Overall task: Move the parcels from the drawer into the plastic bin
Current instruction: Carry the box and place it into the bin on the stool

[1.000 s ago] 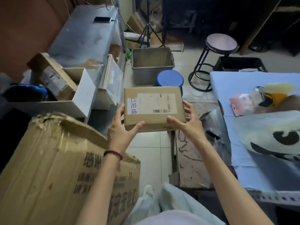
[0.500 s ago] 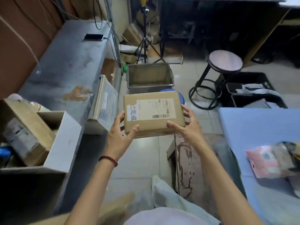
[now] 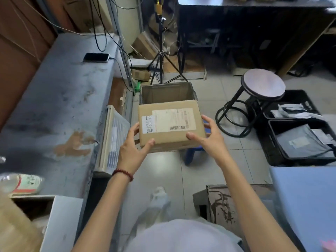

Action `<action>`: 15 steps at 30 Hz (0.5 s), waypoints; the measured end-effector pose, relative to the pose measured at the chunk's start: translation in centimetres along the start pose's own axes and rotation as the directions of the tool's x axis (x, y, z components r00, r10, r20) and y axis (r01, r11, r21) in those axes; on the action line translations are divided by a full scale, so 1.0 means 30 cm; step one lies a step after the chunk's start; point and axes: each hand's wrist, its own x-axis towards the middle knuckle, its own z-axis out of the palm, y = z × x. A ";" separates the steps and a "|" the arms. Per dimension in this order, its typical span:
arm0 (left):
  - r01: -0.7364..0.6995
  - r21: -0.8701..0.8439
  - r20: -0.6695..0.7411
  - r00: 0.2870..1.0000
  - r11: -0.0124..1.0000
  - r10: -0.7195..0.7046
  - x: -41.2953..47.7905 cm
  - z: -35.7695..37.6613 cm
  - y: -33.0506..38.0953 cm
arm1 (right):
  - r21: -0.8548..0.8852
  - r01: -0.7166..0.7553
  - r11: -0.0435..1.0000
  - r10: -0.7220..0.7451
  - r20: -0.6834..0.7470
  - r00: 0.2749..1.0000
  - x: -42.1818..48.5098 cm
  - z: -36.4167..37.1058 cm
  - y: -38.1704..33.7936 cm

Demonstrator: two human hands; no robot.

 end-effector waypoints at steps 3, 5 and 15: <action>-0.014 -0.004 -0.021 1.000 1.000 0.014 0.159 -0.055 0.021 | -0.010 0.020 1.000 -0.020 0.008 1.000 0.147 0.055 -0.068; -0.009 -0.007 -0.064 0.998 1.000 0.009 0.260 -0.095 0.029 | -0.010 0.041 0.999 -0.041 0.045 0.998 0.256 0.099 -0.114; 0.218 -0.076 -0.351 0.907 0.973 -0.231 0.549 -0.215 -0.077 | -0.095 0.117 0.989 -0.072 0.384 0.921 0.789 0.398 -0.250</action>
